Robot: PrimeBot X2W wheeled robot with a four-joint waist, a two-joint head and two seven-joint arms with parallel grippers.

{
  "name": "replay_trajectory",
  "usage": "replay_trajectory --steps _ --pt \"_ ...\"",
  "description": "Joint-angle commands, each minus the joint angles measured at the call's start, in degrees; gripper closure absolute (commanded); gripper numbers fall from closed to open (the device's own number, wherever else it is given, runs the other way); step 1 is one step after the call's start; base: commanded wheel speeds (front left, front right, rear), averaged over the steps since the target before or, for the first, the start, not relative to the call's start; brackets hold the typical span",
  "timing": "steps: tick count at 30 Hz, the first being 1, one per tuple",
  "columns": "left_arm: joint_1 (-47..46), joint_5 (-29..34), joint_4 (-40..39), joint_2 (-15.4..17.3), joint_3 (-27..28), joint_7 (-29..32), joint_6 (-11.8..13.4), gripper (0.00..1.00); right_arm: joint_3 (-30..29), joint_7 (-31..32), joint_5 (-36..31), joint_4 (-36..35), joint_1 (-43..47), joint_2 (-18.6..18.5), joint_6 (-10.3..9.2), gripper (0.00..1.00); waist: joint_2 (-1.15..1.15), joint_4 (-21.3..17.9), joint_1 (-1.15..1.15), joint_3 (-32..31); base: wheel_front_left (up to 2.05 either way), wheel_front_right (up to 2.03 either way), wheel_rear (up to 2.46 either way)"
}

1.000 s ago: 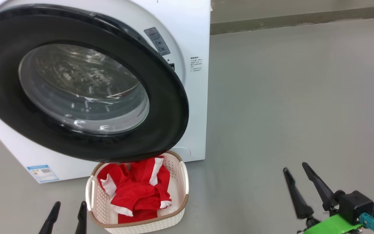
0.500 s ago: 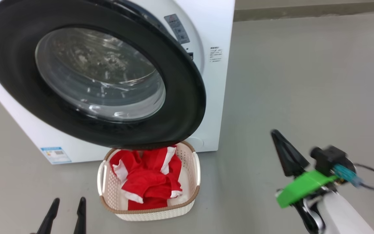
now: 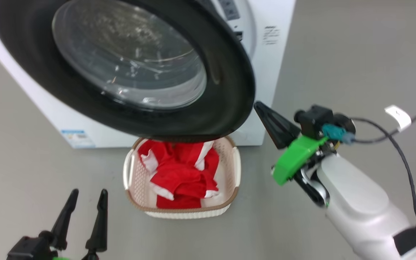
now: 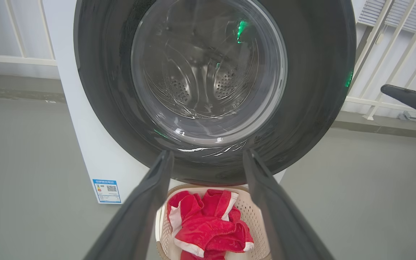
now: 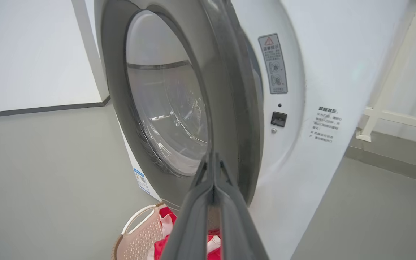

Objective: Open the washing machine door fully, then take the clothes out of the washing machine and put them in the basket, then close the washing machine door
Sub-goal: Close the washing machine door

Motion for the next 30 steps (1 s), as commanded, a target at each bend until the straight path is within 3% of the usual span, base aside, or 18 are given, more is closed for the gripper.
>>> replay_trajectory --steps 1,10,18,30 --pt "-2.4 -0.5 -1.5 0.7 1.5 -0.5 -0.3 0.0 1.6 -0.4 0.7 -0.3 -2.4 0.4 0.28 1.0 0.0 2.9 0.0 2.9 0.0 0.0 0.0" --pt "-5.1 -1.4 -1.7 0.1 -0.3 -0.5 -0.3 0.0 7.3 -0.4 4.2 5.3 -12.7 -1.2 0.28 1.0 0.0 7.4 0.0 7.5 0.0 0.0 0.0" --pt "-6.9 -2.2 -1.7 -0.3 -1.8 -0.5 -0.3 0.0 4.6 -0.4 6.1 7.1 -17.5 -4.4 0.28 1.0 0.0 10.3 0.0 10.5 0.0 0.0 0.0" --pt "-9.4 -2.1 -1.8 0.5 -3.8 -0.5 -0.3 0.0 3.0 -0.4 14.5 10.2 -23.4 -6.7 0.28 1.0 0.0 12.6 0.0 14.1 0.0 0.0 0.0"
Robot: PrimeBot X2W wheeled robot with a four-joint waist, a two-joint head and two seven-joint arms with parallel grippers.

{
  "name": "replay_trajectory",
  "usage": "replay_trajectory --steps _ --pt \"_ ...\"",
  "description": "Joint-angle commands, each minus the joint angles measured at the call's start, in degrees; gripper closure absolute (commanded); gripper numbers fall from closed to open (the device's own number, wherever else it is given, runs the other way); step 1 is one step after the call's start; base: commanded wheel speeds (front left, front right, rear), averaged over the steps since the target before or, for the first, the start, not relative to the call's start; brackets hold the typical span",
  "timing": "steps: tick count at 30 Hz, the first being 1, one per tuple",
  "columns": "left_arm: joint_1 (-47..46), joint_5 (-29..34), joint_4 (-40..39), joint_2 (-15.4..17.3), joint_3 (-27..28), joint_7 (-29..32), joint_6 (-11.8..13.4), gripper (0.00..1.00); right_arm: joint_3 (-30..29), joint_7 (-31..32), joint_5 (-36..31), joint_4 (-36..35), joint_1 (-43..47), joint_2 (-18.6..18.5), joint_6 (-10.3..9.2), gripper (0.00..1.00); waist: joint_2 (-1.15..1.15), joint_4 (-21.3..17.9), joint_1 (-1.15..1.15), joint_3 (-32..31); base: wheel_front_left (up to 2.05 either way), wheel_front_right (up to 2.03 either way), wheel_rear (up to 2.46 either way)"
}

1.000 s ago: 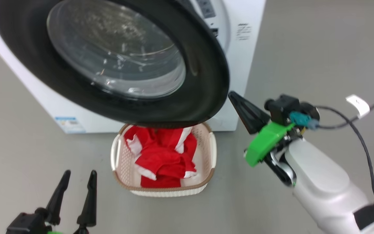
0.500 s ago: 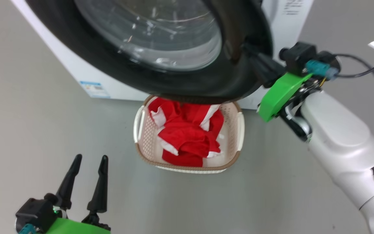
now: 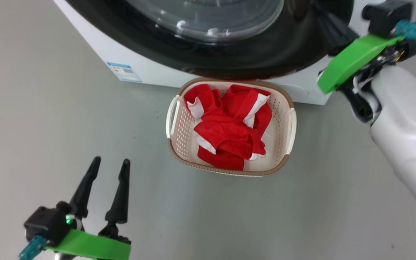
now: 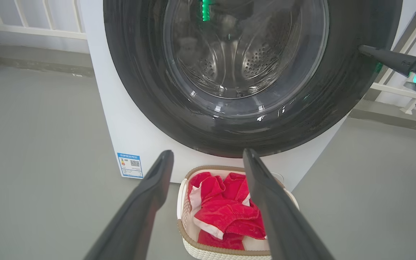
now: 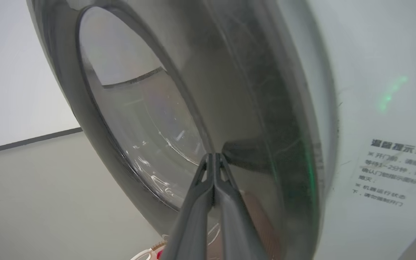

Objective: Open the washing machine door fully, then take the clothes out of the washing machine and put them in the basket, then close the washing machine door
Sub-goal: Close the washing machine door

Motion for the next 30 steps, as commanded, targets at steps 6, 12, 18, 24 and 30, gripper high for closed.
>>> replay_trajectory --steps 6,12,18,24,30 --pt "-3.1 0.8 -0.9 2.3 0.0 -0.5 -0.3 0.0 0.8 -0.4 1.6 1.8 -6.2 -1.3 -0.06 1.0 0.0 0.9 0.0 1.8 0.0 0.0 0.0" --pt "-4.4 2.5 -0.9 3.2 -0.6 -0.5 -0.3 0.0 1.1 -0.4 -0.2 4.0 -9.6 -1.2 -0.06 1.0 0.0 0.9 0.0 2.4 0.0 0.0 0.0" --pt "-4.4 2.8 -1.3 3.0 -0.3 -0.5 -0.3 0.0 0.7 -0.4 -1.5 3.4 -8.4 0.2 -0.06 1.0 0.0 -0.3 0.0 1.1 0.0 0.0 0.0" --pt "-4.4 3.1 -0.8 3.3 -1.5 -0.5 -0.3 0.0 -0.3 -0.4 -2.9 -0.7 -3.7 1.1 -0.06 0.69 0.0 -2.2 0.0 -0.7 0.0 0.0 0.0" --pt "-4.4 3.3 -0.2 2.9 -1.7 -0.5 -0.3 0.0 -3.8 -0.4 -5.8 -6.2 3.2 1.1 -0.06 0.0 0.0 -4.9 0.0 -3.4 0.0 0.0 0.0"
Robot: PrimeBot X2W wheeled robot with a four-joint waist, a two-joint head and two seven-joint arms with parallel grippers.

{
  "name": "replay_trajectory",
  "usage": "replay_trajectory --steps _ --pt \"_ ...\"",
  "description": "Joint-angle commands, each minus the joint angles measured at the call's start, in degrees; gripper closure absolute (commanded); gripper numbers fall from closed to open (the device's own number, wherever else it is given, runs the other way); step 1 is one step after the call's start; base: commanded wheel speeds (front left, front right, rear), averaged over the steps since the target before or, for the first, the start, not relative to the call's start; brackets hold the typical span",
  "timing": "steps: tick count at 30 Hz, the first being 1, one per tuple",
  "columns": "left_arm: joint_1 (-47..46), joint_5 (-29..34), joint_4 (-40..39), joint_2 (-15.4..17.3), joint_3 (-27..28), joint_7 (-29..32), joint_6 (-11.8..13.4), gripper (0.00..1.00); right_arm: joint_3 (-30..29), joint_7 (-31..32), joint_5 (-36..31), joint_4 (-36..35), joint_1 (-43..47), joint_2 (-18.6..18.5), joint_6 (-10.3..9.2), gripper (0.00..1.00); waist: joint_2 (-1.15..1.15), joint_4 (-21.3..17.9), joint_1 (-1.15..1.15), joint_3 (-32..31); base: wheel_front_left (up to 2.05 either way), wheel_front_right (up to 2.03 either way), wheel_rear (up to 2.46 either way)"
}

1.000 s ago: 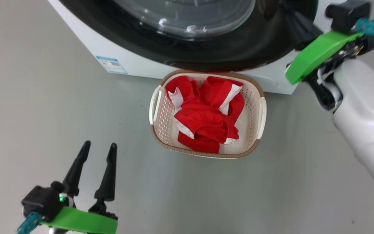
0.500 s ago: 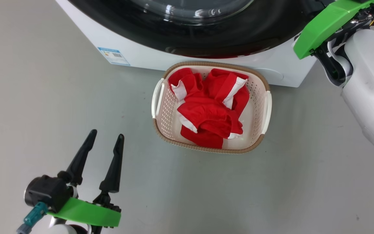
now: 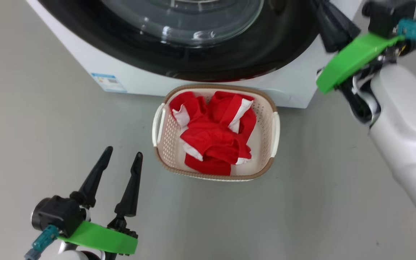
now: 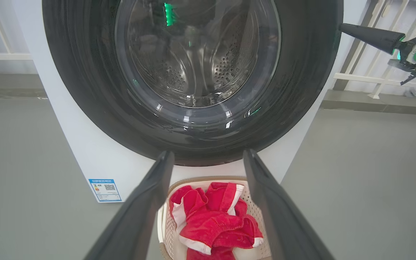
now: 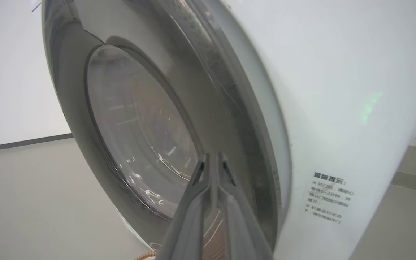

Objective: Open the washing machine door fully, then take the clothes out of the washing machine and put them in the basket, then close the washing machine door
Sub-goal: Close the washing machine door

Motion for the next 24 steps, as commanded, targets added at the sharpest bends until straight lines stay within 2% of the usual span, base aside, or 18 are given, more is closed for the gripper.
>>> replay_trajectory --steps 1,14,24 --pt "-0.9 0.3 -1.0 1.3 2.0 -0.5 -0.3 0.0 -1.5 -0.4 -1.5 -3.1 3.3 0.9 -0.2 0.0 0.0 -2.2 0.0 -2.4 0.0 0.0 0.0" --pt "1.7 -2.5 0.5 2.3 2.8 -0.5 -0.3 0.0 -13.8 -0.4 -12.1 -12.8 23.5 3.2 -0.2 0.0 0.0 -8.9 0.0 -9.4 0.0 0.0 0.0" --pt "5.3 -1.0 1.5 1.3 5.8 -0.5 -0.3 0.0 -23.9 -0.4 -15.4 -20.5 36.1 4.8 -0.2 0.0 0.0 -12.9 0.0 -15.4 0.0 0.0 0.0"
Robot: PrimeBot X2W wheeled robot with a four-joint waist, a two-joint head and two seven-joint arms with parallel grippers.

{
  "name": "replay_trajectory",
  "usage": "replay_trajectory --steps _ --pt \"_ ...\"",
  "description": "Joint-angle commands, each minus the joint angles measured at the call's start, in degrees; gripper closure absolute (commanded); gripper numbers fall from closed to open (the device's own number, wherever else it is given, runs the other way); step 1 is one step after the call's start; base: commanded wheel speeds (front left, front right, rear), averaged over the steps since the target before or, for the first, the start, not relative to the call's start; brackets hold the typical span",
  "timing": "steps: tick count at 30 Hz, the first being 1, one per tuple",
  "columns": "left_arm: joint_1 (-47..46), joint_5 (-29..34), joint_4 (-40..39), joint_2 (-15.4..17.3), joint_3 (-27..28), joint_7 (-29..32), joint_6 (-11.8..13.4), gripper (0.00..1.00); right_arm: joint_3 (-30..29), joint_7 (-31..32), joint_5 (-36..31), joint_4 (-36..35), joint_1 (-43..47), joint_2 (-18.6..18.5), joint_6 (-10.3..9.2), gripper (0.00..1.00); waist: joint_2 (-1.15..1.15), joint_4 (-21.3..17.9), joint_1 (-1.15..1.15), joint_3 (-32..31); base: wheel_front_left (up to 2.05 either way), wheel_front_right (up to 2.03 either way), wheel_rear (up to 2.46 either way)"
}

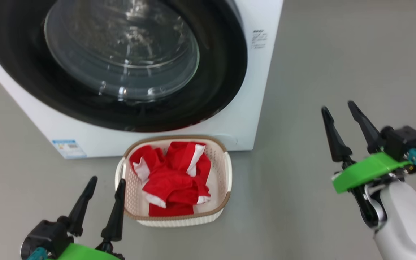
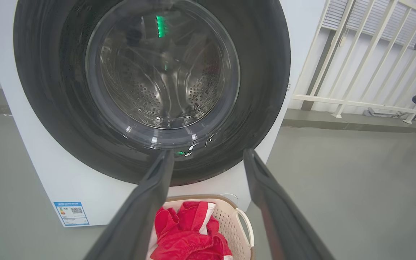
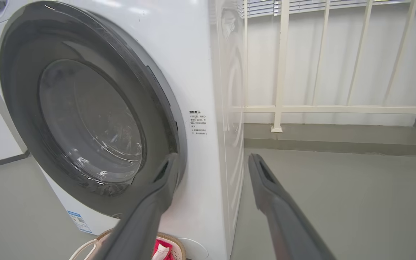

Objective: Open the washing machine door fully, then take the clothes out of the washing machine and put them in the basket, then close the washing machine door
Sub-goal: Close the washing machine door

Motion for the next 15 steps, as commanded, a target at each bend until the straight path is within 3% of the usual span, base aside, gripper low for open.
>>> replay_trajectory --steps 1,15 --pt "-0.3 0.9 -1.4 0.9 2.5 -0.5 -0.3 0.0 0.0 -0.4 -0.8 -2.2 0.9 0.2 -0.2 0.0 0.0 -2.5 0.0 -3.4 0.0 0.0 0.0" --pt "5.1 1.1 -2.0 1.1 5.5 -0.5 -0.3 0.0 -6.3 -0.4 -4.9 -11.4 14.9 0.9 -0.2 0.0 0.0 -3.5 0.0 -9.0 0.0 0.0 0.0"
